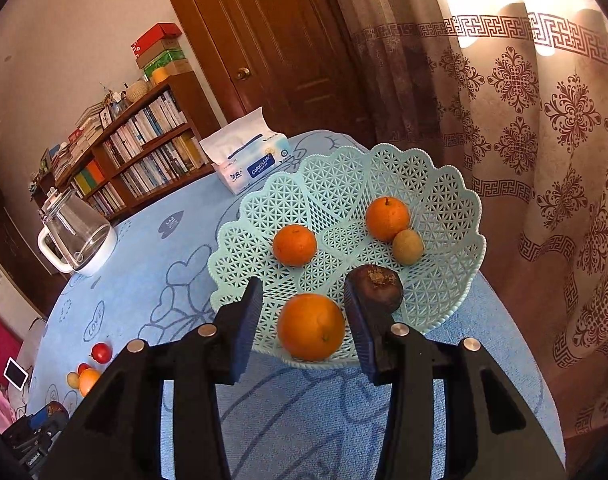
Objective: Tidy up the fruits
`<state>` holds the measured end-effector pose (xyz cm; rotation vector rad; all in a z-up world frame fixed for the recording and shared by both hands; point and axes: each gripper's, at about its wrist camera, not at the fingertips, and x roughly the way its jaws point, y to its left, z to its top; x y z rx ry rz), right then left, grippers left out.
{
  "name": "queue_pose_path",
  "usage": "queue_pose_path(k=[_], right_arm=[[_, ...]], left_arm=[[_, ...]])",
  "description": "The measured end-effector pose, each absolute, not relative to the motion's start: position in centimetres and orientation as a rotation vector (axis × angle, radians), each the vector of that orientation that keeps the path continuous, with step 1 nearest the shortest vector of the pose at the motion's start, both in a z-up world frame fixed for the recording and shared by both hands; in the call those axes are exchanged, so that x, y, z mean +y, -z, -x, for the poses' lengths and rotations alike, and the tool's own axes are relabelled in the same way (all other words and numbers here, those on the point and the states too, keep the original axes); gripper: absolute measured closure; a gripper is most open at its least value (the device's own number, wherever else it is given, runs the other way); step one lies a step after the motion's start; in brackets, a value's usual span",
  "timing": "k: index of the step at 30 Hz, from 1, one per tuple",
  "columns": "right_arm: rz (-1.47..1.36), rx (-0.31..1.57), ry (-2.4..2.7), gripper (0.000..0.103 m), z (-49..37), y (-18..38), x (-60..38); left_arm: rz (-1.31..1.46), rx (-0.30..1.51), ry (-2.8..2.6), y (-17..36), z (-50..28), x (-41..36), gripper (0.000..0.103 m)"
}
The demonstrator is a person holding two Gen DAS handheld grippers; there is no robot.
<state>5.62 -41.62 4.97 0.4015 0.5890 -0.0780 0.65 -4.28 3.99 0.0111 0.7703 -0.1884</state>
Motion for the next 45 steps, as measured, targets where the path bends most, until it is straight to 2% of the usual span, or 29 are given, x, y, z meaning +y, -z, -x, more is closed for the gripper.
queue_pose_path(k=[7, 11, 15, 19, 33, 40, 41, 44, 45], right_arm=[[-0.383, 0.524, 0.176, 0.052, -4.7, -5.5, -42.1], [-0.352, 0.453, 0.335, 0.035, -3.6, -5.9, -42.7], [-0.369, 0.403, 0.435, 0.030, -2.7, -5.9, -43.6], [-0.409, 0.374, 0.483, 0.021, -2.0, -5.6, -44.4], [-0.510, 0.337, 0.554, 0.017, -0.5, -5.2, -45.9], [-0.529, 0.339, 0.546, 0.016, -0.5, -5.1, -46.2], [-0.529, 0.341, 0.544, 0.016, -0.5, -5.1, -46.2], [-0.538, 0.358, 0.536, 0.016, -0.8, -4.9, -46.3], [-0.542, 0.362, 0.537, 0.016, -0.8, -4.8, -46.3]], left_arm=[[-0.029, 0.749, 0.223, -5.0, -1.0, -6.0, 0.060], [-0.048, 0.731, 0.266, -5.8, -1.4, -8.0, 0.060], [-0.064, 0.708, 0.324, -7.0, -2.3, -10.7, 0.060], [-0.080, 0.670, 0.385, -8.3, -3.3, -13.9, 0.060], [-0.153, 0.627, 0.588, -9.0, -7.3, -25.2, 0.060], [-0.161, 0.648, 0.611, -8.9, -8.1, -26.8, 0.060], [-0.152, 0.673, 0.619, -8.7, -8.0, -26.4, 0.059], [-0.119, 0.745, 0.647, -7.8, -7.2, -25.3, 0.044], [-0.115, 0.757, 0.662, -7.5, -6.5, -25.0, 0.044]])
